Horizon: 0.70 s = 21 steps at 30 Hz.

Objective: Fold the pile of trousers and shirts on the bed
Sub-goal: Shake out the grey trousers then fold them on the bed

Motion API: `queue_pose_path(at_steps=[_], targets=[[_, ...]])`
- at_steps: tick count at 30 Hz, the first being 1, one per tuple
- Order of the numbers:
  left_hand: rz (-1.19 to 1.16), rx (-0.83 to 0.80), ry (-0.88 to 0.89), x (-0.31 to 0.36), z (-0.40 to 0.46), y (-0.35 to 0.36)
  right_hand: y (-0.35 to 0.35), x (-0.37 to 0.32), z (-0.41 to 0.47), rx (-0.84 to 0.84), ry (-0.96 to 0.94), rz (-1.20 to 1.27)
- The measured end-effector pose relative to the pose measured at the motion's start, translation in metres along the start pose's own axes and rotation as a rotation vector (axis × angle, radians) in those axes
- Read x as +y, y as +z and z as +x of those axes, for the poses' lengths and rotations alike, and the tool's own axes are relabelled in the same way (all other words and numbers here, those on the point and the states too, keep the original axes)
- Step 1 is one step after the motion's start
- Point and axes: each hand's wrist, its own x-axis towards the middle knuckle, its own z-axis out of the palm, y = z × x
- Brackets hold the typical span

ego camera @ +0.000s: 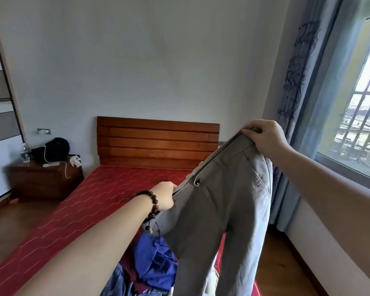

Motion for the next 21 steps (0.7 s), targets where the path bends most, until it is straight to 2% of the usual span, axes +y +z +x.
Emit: queue_pose_path(at_steps=[5, 8, 11, 14, 18, 19, 21], targets=[[-0.009, 0.018, 0.007, -0.01, 0.005, 0.001, -0.017, 0.034, 0.0, 0.004, 0.05, -0.087], [-0.03, -0.066, 0.056, -0.017, 0.004, -0.003, -0.03, 0.057, -0.004, 0.012, 0.09, -0.16], [0.078, -0.119, 0.096, -0.025, 0.002, -0.01, -0.044, 0.076, -0.009, 0.01, 0.121, -0.199], [-0.067, 0.079, 0.04, -0.031, 0.002, -0.022, -0.06, 0.094, -0.016, -0.028, 0.125, -0.231], [-0.59, 0.428, -0.015, -0.025, 0.002, -0.037, -0.085, 0.113, -0.022, -0.158, 0.17, -0.197], [-0.629, 0.499, 0.009, -0.016, 0.003, -0.047, -0.09, 0.114, -0.019, -0.158, 0.166, -0.195], [-0.618, 0.671, 0.081, 0.009, 0.012, -0.077, -0.103, 0.105, 0.001, -0.014, 0.121, -0.168]])
